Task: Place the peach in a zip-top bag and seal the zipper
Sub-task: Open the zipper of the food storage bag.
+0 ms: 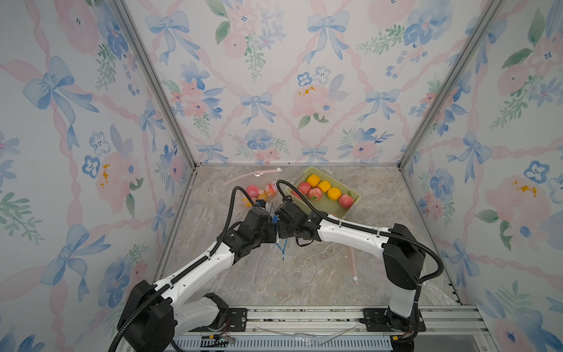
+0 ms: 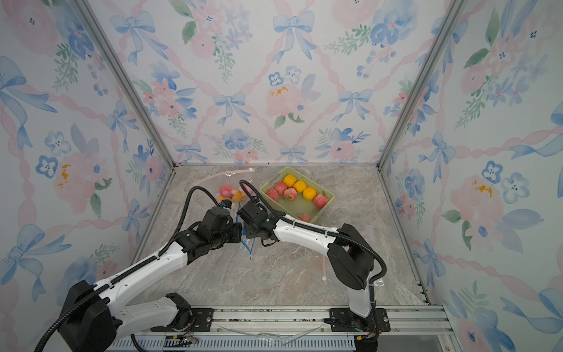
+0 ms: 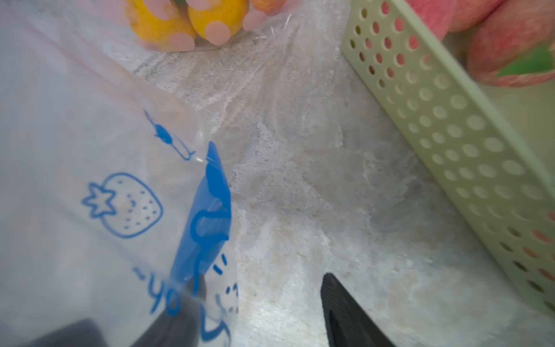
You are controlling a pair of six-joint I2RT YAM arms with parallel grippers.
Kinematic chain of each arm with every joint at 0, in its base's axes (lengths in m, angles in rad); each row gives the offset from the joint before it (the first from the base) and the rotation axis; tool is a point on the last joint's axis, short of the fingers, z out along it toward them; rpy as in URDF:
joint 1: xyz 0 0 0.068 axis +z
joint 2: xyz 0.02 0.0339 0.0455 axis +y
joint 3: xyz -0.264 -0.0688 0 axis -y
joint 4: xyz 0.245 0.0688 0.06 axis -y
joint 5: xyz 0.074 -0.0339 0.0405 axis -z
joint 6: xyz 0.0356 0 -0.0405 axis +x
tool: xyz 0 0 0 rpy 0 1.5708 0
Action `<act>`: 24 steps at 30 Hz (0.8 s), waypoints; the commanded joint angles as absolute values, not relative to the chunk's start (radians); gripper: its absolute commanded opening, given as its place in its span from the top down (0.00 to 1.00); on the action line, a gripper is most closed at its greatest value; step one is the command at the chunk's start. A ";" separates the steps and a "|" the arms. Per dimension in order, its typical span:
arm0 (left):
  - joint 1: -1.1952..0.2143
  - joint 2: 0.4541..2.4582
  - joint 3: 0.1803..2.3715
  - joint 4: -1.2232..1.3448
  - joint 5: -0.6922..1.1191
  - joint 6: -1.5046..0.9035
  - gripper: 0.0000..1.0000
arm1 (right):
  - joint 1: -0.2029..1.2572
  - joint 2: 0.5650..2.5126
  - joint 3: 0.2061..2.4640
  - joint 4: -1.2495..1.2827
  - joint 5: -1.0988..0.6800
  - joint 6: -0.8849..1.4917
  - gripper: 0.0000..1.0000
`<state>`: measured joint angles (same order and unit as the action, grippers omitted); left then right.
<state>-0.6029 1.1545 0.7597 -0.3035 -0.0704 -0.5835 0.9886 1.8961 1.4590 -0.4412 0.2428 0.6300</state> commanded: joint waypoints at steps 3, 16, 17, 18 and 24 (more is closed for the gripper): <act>-0.607 1.128 0.769 -0.315 -0.080 -0.591 1.00 | 0.994 1.884 1.404 -0.312 0.132 0.693 0.23; -0.603 1.113 0.812 -0.425 -0.189 -0.532 1.00 | 0.968 1.929 1.372 -0.504 0.320 0.740 0.24; -0.602 1.118 0.822 -0.450 -0.221 -0.516 1.00 | 0.963 1.924 1.379 -0.548 0.362 0.732 0.27; -0.602 1.121 0.826 -0.473 -0.248 -0.504 1.00 | 0.959 1.921 1.389 -0.584 0.398 0.723 0.28; -0.600 1.151 0.856 -0.537 -0.344 -0.447 1.00 | 0.946 1.897 1.408 -0.604 0.362 0.634 0.28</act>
